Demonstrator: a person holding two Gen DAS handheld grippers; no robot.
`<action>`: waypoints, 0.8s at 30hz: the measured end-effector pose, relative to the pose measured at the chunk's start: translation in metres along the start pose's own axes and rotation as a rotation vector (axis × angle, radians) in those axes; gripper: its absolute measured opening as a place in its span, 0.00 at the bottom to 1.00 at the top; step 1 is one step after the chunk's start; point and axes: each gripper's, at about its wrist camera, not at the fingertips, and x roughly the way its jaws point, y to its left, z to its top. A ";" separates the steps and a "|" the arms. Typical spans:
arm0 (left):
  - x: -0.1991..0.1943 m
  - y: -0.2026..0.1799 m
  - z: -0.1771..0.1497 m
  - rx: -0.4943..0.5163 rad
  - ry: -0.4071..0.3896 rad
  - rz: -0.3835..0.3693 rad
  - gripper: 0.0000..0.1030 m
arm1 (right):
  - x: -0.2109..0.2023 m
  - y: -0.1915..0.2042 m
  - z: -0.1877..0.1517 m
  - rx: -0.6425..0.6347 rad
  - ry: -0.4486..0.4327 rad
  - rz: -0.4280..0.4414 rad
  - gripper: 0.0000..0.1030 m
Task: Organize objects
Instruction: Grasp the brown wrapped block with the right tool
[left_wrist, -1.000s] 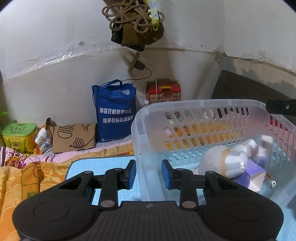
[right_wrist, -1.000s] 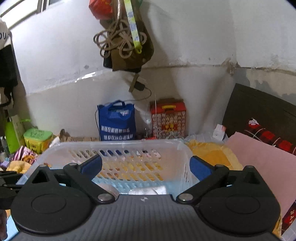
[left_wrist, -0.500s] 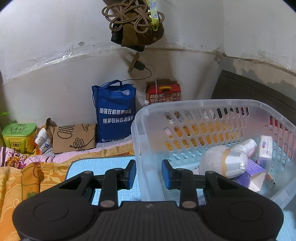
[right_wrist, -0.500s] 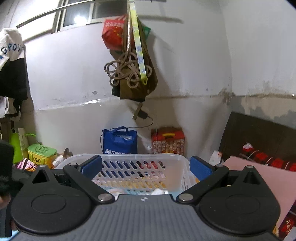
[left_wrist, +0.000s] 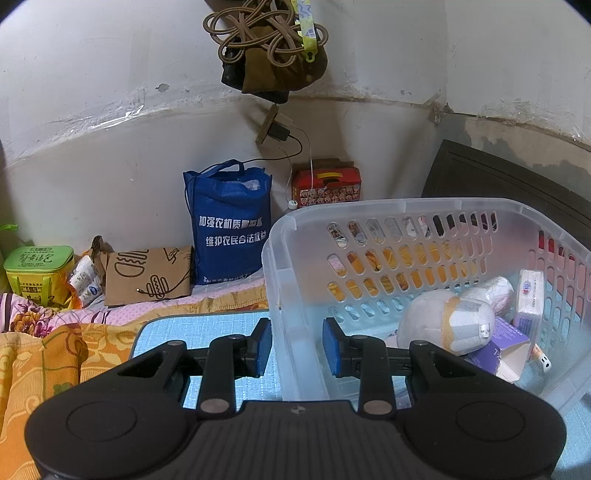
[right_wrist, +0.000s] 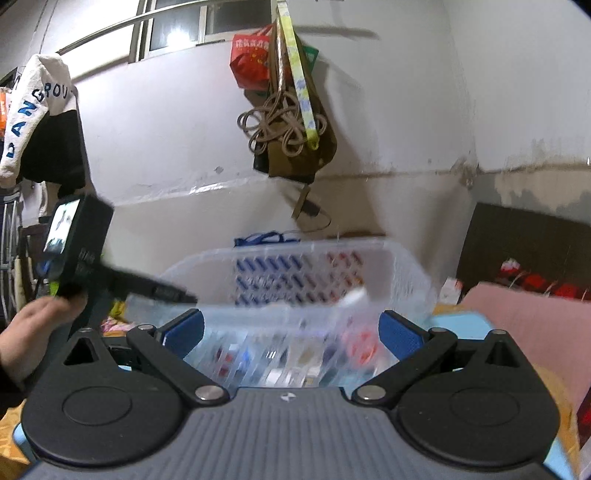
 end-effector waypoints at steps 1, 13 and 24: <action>0.000 0.000 0.001 0.000 0.000 0.001 0.35 | 0.000 0.000 -0.006 0.010 0.000 0.010 1.00; 0.000 0.000 0.002 -0.001 -0.001 0.000 0.35 | 0.036 0.014 -0.058 0.062 0.178 0.072 1.00; 0.001 0.002 0.004 -0.004 0.005 -0.002 0.35 | 0.048 0.028 -0.071 0.068 0.268 0.103 1.00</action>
